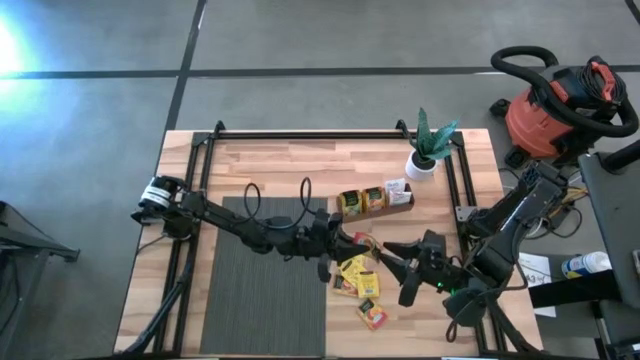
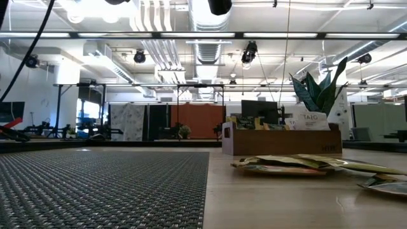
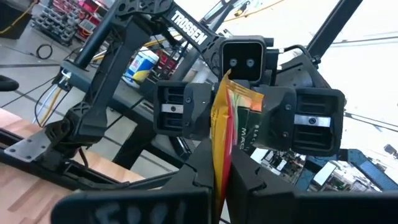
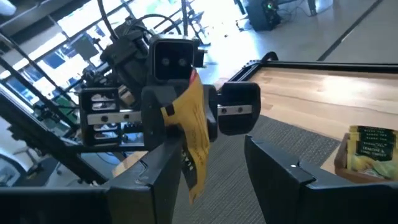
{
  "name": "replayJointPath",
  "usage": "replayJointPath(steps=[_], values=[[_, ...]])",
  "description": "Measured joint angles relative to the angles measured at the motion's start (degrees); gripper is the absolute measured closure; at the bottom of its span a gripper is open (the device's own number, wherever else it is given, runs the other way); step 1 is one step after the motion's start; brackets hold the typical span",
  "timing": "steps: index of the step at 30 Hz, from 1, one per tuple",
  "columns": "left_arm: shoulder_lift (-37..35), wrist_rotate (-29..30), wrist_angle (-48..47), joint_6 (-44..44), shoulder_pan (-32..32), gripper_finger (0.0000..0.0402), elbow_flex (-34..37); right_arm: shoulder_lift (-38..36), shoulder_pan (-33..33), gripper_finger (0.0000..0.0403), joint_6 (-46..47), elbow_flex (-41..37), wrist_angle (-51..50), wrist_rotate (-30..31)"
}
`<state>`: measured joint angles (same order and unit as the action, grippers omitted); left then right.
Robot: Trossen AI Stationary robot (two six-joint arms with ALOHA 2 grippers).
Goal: Pick & Place Tea
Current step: Put the orange tea bag into the left section of the wooden organizer
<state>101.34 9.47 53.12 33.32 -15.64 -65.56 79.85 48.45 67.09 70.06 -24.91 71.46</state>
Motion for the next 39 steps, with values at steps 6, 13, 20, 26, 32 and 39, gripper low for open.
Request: replayJointPath(steps=[6,13,20,26,32,39], values=[[-0.20,0.48,-0.25,-1.51,0.44,0.0388,0.13,-0.84,1.24,0.0229,2.23,0.00,-4.84,-0.89],[-0.35,0.85,-1.62,-0.11,2.34,0.0388,0.22,-1.89,2.20,0.0229,4.00,0.02,-6.80,-1.19],[-0.37,-3.17,-0.83,0.27,2.41,0.0388,-0.63,-1.90,-0.35,0.0229,1.88,0.02,-6.54,-1.22],[-0.33,-3.37,-1.15,0.30,2.32,0.0388,-0.76,-1.90,-2.69,0.0229,1.19,0.02,-6.16,-4.40],[-0.24,-3.37,-1.42,-0.32,2.34,0.0388,-0.76,-1.90,-5.13,0.0244,-0.65,0.02,-5.60,-7.23],[-0.22,-3.26,-2.36,-1.77,2.86,0.0388,-0.76,-2.03,-5.22,0.0343,-3.08,0.02,-5.59,-7.74]])
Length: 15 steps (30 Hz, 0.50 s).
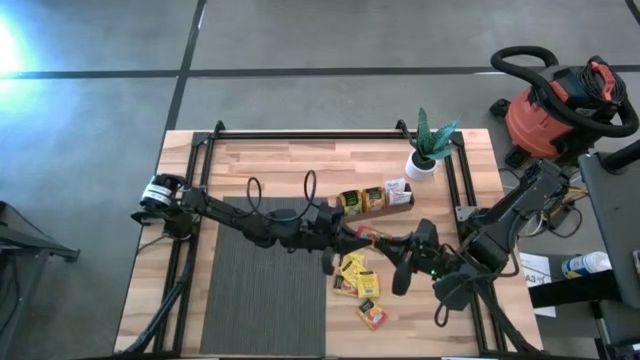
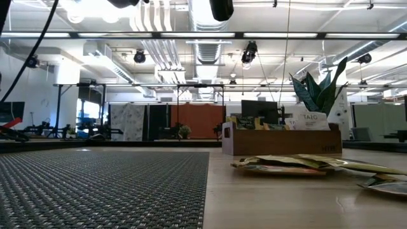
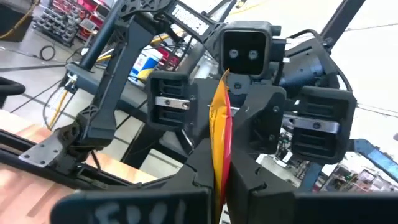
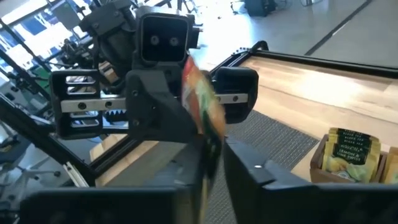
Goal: Pick & Place Tea
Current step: Put the orange tea bag into the left section of the wooden organizer
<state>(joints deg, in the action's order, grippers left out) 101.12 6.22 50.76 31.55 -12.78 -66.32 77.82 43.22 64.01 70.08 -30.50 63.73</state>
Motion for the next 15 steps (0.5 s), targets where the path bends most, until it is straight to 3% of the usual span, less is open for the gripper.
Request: replayJointPath(steps=[3,8,15], values=[[0.01,1.83,-0.41,-0.04,0.26,0.0387,0.00,-0.01,-0.03,0.0384,-0.84,0.00,-0.17,-0.57],[0.02,1.98,-1.54,1.95,0.35,0.0379,-0.03,-0.20,-0.09,0.0393,-1.05,0.00,-0.74,-0.89],[-0.56,1.34,-11.28,3.34,-0.33,0.0299,-0.04,-2.60,-0.15,0.0394,-1.08,-0.02,-4.08,-1.08]])
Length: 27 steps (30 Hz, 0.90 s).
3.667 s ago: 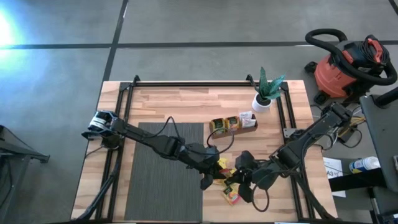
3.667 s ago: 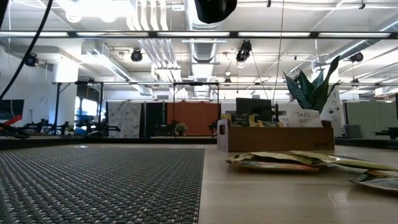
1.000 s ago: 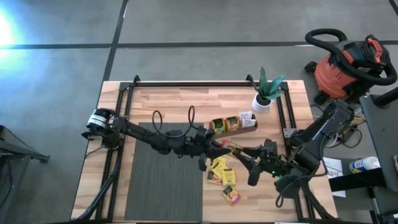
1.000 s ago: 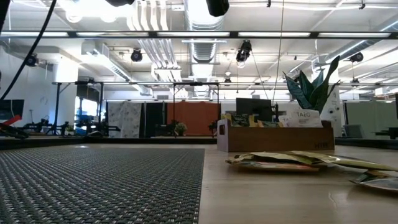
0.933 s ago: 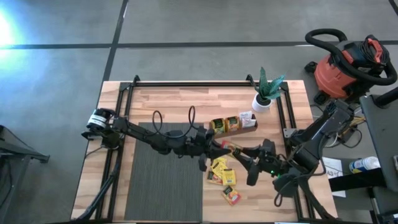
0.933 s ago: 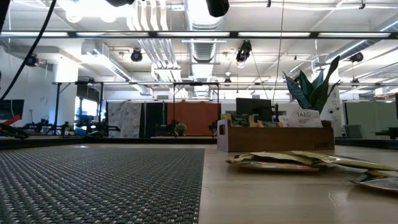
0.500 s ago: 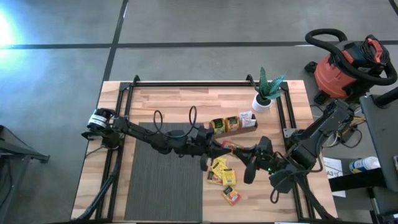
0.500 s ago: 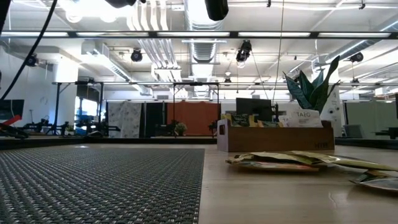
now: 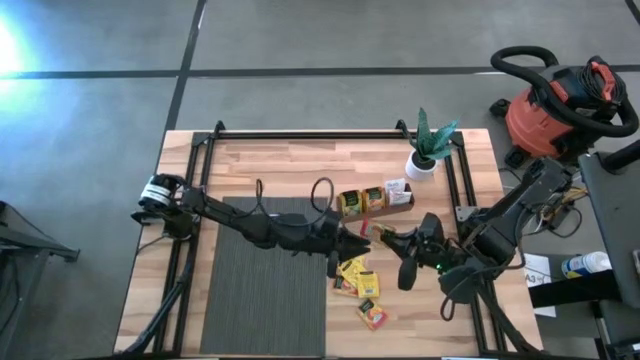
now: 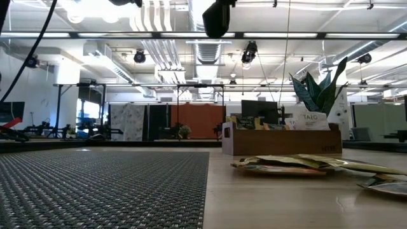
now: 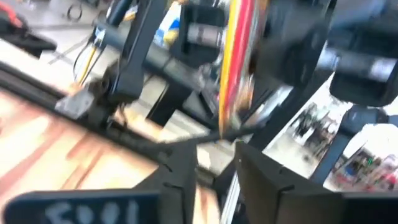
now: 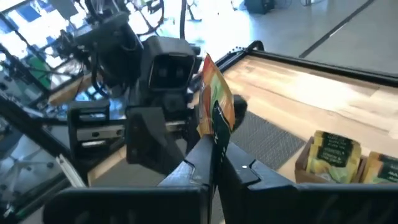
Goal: Pick & Place Tea
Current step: Put the orange tea bag into the left section of the wooden organizer
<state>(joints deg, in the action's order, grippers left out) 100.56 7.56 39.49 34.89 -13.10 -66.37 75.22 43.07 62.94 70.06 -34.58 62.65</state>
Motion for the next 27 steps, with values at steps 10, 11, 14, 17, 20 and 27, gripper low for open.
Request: replayJointPath(steps=[10,11,14,17,20,27], values=[[-8.63,1.02,-12.80,-6.89,1.22,0.0263,-0.55,-3.64,-1.84,0.0394,7.30,0.02,-16.93,-25.61],[-9.28,0.90,-14.80,-7.33,1.74,0.0263,-1.23,-3.33,-2.37,0.0394,7.33,0.00,-17.96,-28.33],[-9.81,-3.29,-23.05,-7.41,3.59,0.0262,-4.58,-2.71,-4.29,0.0394,4.83,0.00,-18.52,-35.55],[-6.65,-9.56,-29.38,-6.74,4.42,0.0262,-8.74,-2.29,-7.93,0.0394,0.29,0.00,-17.04,-43.17],[-1.86,-14.61,-33.03,-7.59,4.22,0.0262,-12.84,-1.55,-11.70,0.0394,-4.35,0.00,-16.18,-49.30],[4.93,-16.51,-46.04,-12.78,3.65,0.0262,-21.99,-0.32,-15.02,0.0394,-9.08,0.00,-16.09,-57.68]])
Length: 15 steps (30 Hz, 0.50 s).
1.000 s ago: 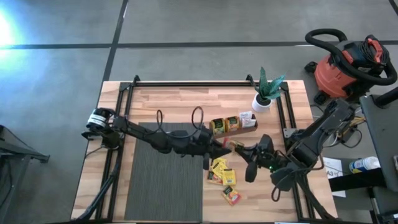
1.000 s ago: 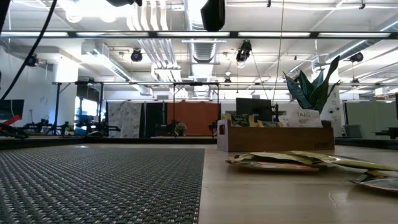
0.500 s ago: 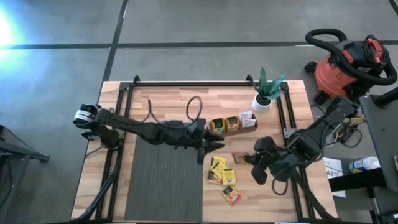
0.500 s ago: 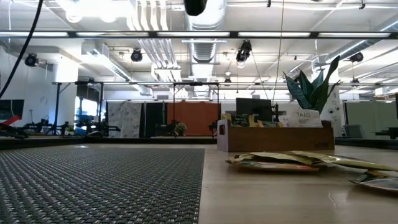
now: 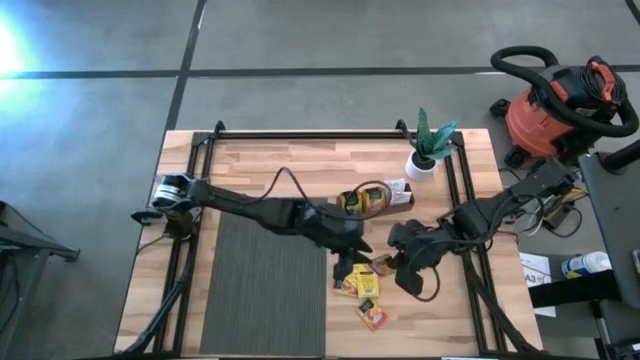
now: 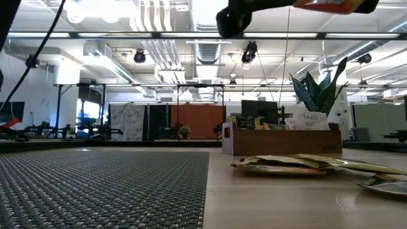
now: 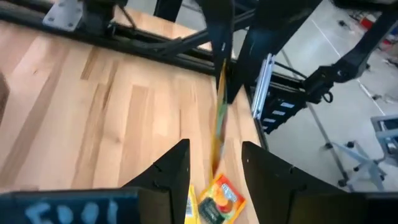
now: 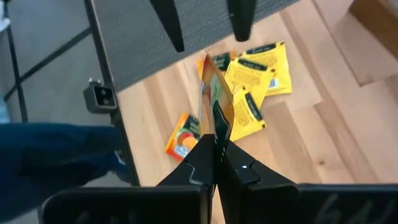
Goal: Pick & Place Tea
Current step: Put the orange tea bag into the left section of the wooden organizer
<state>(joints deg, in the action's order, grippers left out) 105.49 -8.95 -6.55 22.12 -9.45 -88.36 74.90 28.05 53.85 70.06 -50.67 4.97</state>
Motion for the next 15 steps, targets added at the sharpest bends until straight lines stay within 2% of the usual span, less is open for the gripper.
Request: replayJointPath(steps=[5,15], values=[[1.09,-0.63,0.39,-2.38,0.00,0.0262,-1.56,0.23,0.00,0.0394,-0.47,0.00,0.43,-0.78],[1.81,-3.61,4.55,-0.01,-0.02,0.0262,0.44,1.12,-0.73,0.0394,-2.65,0.00,3.81,-0.47]])
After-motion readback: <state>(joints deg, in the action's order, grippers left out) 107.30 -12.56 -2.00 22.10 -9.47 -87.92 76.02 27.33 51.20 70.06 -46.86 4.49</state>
